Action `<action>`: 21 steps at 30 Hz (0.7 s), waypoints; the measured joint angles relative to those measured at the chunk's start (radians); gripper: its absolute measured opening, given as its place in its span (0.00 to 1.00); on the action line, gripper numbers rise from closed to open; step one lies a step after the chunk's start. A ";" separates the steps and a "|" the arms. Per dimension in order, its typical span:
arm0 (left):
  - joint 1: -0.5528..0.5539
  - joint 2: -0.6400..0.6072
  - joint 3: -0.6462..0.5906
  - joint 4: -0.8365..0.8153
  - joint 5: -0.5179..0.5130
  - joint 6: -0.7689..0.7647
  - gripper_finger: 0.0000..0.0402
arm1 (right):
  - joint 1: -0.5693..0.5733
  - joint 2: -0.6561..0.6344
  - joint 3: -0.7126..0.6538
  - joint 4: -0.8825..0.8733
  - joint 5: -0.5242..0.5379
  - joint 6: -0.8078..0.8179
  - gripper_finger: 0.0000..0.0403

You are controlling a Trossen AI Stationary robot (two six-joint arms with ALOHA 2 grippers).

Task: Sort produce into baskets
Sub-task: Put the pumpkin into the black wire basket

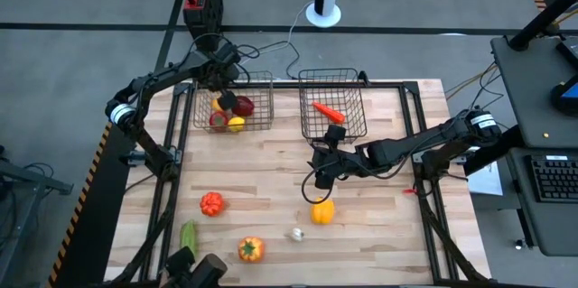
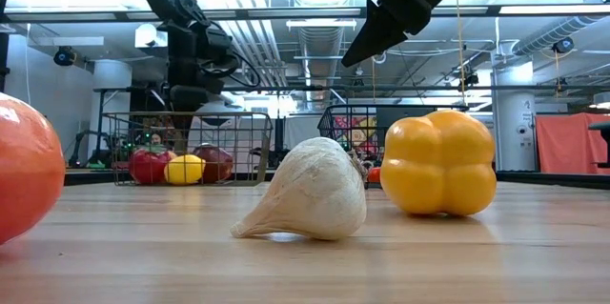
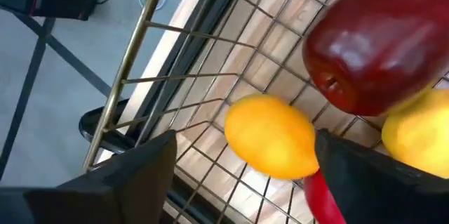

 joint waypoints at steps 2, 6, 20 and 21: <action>0.000 0.000 0.000 0.003 0.001 -0.003 0.83 | 0.000 0.000 0.000 0.000 0.000 0.000 0.78; -0.006 -0.020 0.000 -0.020 0.121 -0.065 0.88 | 0.001 0.000 0.000 -0.001 0.000 0.010 0.78; -0.379 -0.307 0.000 0.040 0.071 -0.278 0.89 | 0.064 -0.009 0.000 0.013 -0.099 -0.046 0.75; -0.426 -0.320 0.000 0.046 0.025 -0.302 0.89 | 0.065 -0.009 0.000 0.015 -0.114 -0.045 0.75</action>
